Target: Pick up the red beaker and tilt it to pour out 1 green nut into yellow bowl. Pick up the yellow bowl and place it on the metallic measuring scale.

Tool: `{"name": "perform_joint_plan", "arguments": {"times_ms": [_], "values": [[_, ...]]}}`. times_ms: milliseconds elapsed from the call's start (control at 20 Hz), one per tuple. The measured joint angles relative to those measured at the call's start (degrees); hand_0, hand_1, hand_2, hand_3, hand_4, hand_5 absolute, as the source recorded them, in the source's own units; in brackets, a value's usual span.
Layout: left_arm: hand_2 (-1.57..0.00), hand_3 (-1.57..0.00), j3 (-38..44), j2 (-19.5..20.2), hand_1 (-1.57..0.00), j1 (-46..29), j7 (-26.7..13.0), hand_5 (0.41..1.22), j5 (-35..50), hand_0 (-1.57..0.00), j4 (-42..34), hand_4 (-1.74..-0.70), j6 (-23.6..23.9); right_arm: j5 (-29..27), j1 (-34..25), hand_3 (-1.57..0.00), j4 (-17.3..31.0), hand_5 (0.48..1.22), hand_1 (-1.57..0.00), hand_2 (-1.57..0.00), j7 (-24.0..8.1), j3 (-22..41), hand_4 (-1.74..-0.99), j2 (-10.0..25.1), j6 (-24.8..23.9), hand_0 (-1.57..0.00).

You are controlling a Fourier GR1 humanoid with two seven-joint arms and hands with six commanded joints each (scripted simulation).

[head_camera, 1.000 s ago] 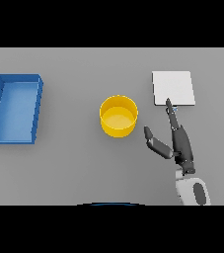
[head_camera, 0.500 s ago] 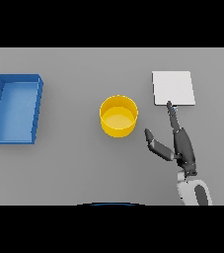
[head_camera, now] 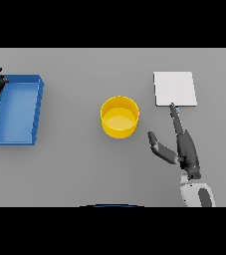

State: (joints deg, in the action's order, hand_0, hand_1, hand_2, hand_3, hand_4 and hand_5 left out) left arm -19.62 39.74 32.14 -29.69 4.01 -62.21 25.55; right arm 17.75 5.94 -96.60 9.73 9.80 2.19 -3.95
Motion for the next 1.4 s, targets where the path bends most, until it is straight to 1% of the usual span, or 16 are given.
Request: {"name": "perform_joint_plan", "arguments": {"times_ms": [100,150,200,300,350,400,450,600,700,800,900,1050,1100,1150,1200,1400], "values": [[-1.57,-1.56,-0.99,0.41,-1.57,-1.26,-1.28,1.046,0.55,-1.57,-1.56,-1.74,1.27,0.88,-0.06,0.00,0.24,0.644,0.00,0.00,-0.82,0.12,-1.013,0.19,-0.37,0.00],[-1.57,-1.56,-1.62,0.99,-1.57,-2.15,-1.10,0.991,0.37,-1.57,-1.94,-1.71,1.70,1.29,0.37,0.00,0.98,0.638,0.00,0.00,-0.20,0.46,-1.017,-0.42,-0.83,0.00],[-1.57,-1.56,-2.83,1.10,-1.57,-2.32,-1.70,0.941,-0.28,-1.57,-2.37,-1.65,2.25,1.20,1.01,0.00,0.42,0.636,0.00,0.00,0.45,0.44,-1.021,-0.43,-0.96,0.00],[-1.56,-1.54,-3.96,2.08,-1.57,-3.05,-1.61,0.848,-0.16,-1.57,-2.52,-1.40,1.82,1.46,-0.42,0.00,0.44,0.635,0.00,0.00,-0.85,0.17,-1.017,-0.35,-1.35,0.00],[-1.50,-1.47,-4.35,3.11,-1.54,-3.97,-1.89,0.810,-0.58,-1.57,-3.71,-1.28,1.42,1.38,-0.27,0.00,0.39,0.634,0.00,0.00,-0.44,0.33,-1.012,-0.40,-1.16,0.00],[-1.35,-1.31,-4.75,3.36,-1.38,-4.36,-2.26,0.780,-0.58,-1.50,-4.42,-1.16,0.86,1.01,-0.45,0.00,0.80,0.634,0.00,0.00,-1.09,0.09,-1.009,-0.37,-0.97,0.00],[-1.21,-1.14,-5.07,3.65,-1.22,-4.87,-2.23,0.749,-0.48,-1.39,-5.31,-1.07,0.25,0.80,0.75,0.00,0.29,0.635,0.00,0.00,0.66,0.32,-1.007,-0.43,-0.82,0.00],[-0.65,-0.61,-5.46,4.75,-0.64,-5.67,-2.93,0.677,0.04,-0.77,-6.69,-0.92,-1.55,0.70,0.68,0.00,0.51,0.634,0.00,0.00,0.39,0.21,-1.005,-0.47,-0.88,0.00],[-0.42,-0.39,-6.87,4.55,-0.41,-5.01,-3.04,0.657,-0.70,-0.49,-5.91,-0.86,-3.41,0.57,0.43,0.00,-0.34,0.639,0.00,0.00,0.21,0.24,-1.009,-0.41,-0.77,0.00],[-0.27,-0.25,-7.80,4.28,-0.26,-4.48,-1.98,0.657,-1.28,-0.32,-3.94,-0.82,-5.21,0.97,0.41,0.00,-0.50,0.639,0.00,0.00,-0.15,0.49,-1.009,-0.44,-0.81,0.00],[-0.17,-0.16,-7.69,4.33,-0.17,-4.07,-0.93,0.652,-1.11,-0.20,-3.51,-0.80,-5.98,0.98,0.99,0.00,-0.24,0.642,0.00,0.00,0.64,0.55,-1.015,-0.29,-0.68,0.00],[-0.09,-0.08,-7.24,3.46,-0.08,-3.60,1.46,0.651,-1.20,-0.10,-1.60,-0.78,-5.31,1.87,-0.08,0.00,0.71,0.640,0.00,0.00,-1.27,0.57,-1.020,0.17,-0.68,0.00],[-0.07,-0.07,-7.22,3.68,-0.07,-3.46,2.05,0.655,-1.50,-0.08,-1.68,-0.77,-5.09,3.19,-0.73,0.00,0.76,0.666,0.00,0.00,-3.11,0.98,-1.014,0.86,-0.48,0.00],[-0.06,-0.05,-7.26,3.88,-0.05,-3.90,2.79,0.657,-1.69,-0.07,-2.07,-0.76,-4.80,2.75,-1.18,0.00,0.36,0.669,0.00,0.00,-1.64,1.22,-1.005,2.56,1.59,0.00],[-0.04,-0.04,-7.34,3.97,-0.04,-4.28,3.62,0.659,-1.76,-0.05,-2.60,-0.76,-4.60,2.90,-2.90,0.00,0.21,0.674,0.00,0.00,-2.65,1.70,-1.022,4.00,3.62,0.00],[-0.02,-0.02,-7.58,3.54,-0.02,-3.84,3.24,0.668,-1.80,-0.02,-3.69,-0.74,-3.87,10.75,-11.70,0.00,2.83,0.674,0.00,0.00,-6.64,5.32,-1.122,13.10,10.64,0.00]]}}
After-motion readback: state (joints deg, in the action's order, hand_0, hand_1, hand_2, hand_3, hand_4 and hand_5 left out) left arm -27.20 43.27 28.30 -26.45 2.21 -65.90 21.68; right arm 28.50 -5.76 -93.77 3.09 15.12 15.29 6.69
